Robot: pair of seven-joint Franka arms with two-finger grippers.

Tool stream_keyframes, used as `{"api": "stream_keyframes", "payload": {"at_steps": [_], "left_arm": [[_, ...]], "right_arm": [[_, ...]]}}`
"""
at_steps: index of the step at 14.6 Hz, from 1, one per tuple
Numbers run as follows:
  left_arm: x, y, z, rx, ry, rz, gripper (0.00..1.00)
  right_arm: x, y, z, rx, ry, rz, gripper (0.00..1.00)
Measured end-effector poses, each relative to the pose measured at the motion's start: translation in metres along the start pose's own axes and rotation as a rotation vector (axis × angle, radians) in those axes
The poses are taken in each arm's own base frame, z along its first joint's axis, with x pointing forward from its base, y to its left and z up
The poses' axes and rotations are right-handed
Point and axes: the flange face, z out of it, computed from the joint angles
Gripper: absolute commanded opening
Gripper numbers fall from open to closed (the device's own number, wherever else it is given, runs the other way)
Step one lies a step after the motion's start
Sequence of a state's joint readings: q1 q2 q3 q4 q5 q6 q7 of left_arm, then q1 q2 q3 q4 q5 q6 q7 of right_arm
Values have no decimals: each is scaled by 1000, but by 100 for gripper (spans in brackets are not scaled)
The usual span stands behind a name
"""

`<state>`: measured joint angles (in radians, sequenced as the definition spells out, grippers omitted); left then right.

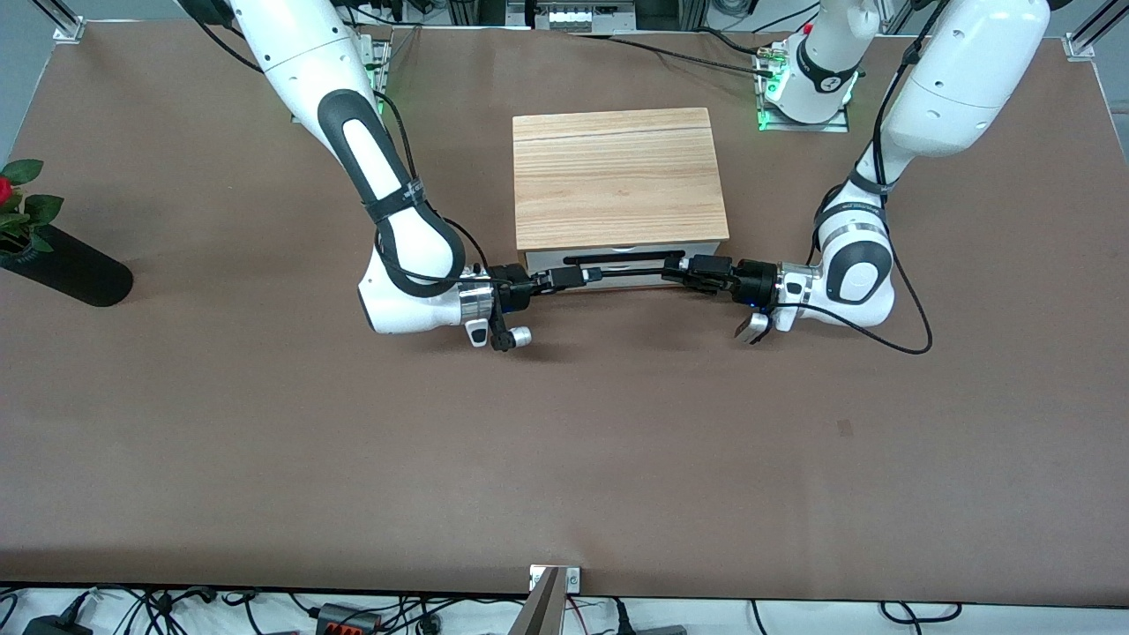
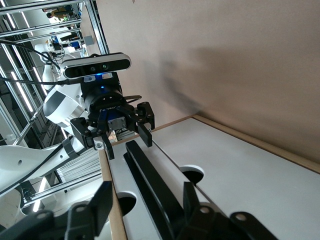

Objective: Pull top drawer with both arms simultaneously
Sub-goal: 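Close the right gripper and the left gripper on the black handle, then pull the handle outward with the right gripper while the left gripper pulls too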

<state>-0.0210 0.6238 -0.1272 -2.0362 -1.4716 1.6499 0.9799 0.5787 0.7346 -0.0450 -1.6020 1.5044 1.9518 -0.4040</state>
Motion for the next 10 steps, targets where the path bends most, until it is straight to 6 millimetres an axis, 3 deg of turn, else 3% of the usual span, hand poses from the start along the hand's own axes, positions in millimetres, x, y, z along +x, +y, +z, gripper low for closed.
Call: {"api": "stream_keyframes", "payload": {"at_steps": [3, 5, 10], "left_arm": [[-3, -3, 1, 0, -1, -6, 35], [-4, -3, 1, 0, -1, -8, 21], [-4, -3, 1, 0, 0, 20, 4]], "right_arm": [[-3, 4, 3, 1, -12, 3, 45], [-4, 9, 3, -2, -14, 6, 31], [-5, 14, 2, -5, -11, -18, 22]]}}
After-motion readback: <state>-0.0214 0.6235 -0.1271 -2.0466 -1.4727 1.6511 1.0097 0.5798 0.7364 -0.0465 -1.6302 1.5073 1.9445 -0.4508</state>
